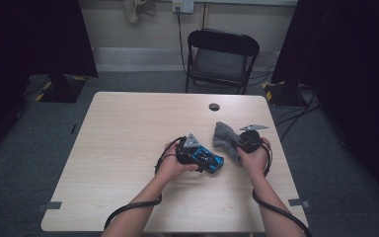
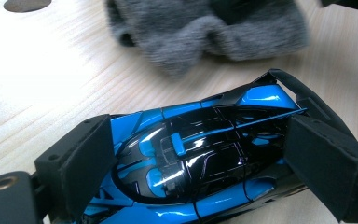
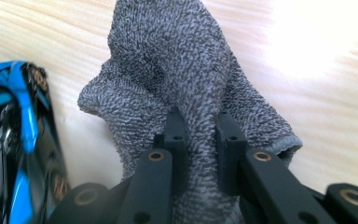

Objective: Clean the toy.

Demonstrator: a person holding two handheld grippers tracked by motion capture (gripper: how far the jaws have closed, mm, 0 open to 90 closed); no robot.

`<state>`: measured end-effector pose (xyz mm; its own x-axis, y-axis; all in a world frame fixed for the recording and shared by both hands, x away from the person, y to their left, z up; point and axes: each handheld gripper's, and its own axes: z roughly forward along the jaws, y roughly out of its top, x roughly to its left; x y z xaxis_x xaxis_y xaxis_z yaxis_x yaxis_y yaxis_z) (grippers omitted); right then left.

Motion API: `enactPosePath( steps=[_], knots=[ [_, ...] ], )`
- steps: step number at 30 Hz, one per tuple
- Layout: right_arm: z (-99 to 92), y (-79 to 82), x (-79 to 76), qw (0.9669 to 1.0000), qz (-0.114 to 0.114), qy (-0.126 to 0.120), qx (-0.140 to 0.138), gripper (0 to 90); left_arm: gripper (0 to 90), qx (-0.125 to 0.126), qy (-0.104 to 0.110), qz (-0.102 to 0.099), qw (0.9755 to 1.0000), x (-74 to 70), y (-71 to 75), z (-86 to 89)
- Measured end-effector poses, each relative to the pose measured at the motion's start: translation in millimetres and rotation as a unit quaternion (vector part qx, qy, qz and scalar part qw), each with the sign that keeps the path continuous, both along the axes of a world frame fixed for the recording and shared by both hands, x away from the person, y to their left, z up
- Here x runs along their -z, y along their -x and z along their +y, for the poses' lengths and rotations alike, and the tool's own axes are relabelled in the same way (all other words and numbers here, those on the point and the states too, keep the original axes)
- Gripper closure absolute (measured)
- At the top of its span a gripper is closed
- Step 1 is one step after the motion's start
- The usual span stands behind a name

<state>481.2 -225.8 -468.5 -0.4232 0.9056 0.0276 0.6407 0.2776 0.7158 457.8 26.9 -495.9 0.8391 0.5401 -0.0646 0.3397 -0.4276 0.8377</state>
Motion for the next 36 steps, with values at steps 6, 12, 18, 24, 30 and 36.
enactPosePath(
  steps=[6,12,18,24,30,36],
  knots=[
    [28.3,-20.0,0.9,1.0000,-0.001,-0.009,0.000,78.8,9.0,0.003,0.000,0.003,1.0000,-0.5,-1.2,0.4],
    [63.0,-34.3,2.8,0.9999,0.000,0.003,-0.015,78.7,9.0,0.003,0.003,0.002,1.0000,0.2,-0.8,0.8],
    [90.2,-41.3,13.9,0.9975,0.013,0.025,-0.064,78.6,9.1,0.001,0.005,0.001,1.0000,0.5,-0.7,0.9],
    [97.1,-35.6,12.9,0.9900,0.007,0.045,-0.134,78.8,9.2,0.002,0.004,0.003,1.0000,0.4,-0.8,1.2],
    [88.0,-30.8,12.7,0.9854,0.010,0.037,-0.166,79.0,9.2,0.002,0.001,0.003,1.0000,-0.3,-1.4,0.8],
    [77.3,-27.4,11.8,0.9827,0.019,0.031,-0.181,79.3,10.2,0.002,0.003,0.004,1.0000,-0.4,-1.3,2.1]
  ],
)
